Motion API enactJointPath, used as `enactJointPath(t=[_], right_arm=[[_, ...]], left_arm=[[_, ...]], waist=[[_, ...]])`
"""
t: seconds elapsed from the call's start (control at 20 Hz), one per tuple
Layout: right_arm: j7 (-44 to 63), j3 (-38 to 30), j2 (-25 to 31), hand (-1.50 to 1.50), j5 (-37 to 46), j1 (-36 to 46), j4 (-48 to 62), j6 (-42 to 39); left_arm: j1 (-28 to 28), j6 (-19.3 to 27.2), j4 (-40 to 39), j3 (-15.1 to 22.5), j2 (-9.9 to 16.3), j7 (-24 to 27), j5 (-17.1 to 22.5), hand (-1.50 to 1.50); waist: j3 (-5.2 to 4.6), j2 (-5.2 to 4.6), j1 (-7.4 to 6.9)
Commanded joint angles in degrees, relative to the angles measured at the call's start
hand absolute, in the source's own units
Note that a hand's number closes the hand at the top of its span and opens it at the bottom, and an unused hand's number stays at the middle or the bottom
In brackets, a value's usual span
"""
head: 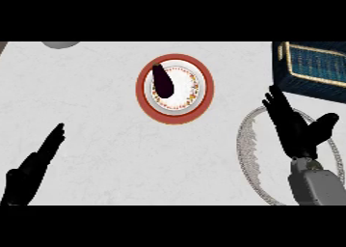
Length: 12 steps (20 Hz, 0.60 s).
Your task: Pick the squash from the placemat and place it in the basket
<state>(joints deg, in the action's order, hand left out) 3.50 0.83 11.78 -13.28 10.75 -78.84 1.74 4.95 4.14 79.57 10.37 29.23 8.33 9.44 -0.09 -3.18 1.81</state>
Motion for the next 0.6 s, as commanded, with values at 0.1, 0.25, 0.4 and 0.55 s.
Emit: enactJointPath(t=[0.1,0.25,0.4,0.55], right_arm=[[-3.55,0.15,2.72,1.5,-11.66,8.76,-1.59,-20.19],[-8.35,2.78,0.98,1.5,-17.53,14.5,-6.12,-30.94],[-16.76,10.38,8.32,-1.5,-8.42,16.84,-15.89,-43.05],[-27.03,11.19,10.98,-1.5,-6.42,10.42,-23.87,-50.82]], left_arm=[[-4.73,0.22,0.02,-1.49,-1.42,-3.8,2.15,0.0],[-7.15,1.89,0.54,-3.65,-2.56,-4.74,4.0,0.0],[-7.08,1.25,-0.66,-2.82,-3.88,-6.62,5.13,0.0],[-7.62,2.44,-0.94,-5.97,-2.94,-9.02,7.13,0.0]], waist=[[0.44,2.66,-2.72],[0.97,2.82,-5.35],[0.62,4.2,-3.21],[0.69,4.16,0.42]])
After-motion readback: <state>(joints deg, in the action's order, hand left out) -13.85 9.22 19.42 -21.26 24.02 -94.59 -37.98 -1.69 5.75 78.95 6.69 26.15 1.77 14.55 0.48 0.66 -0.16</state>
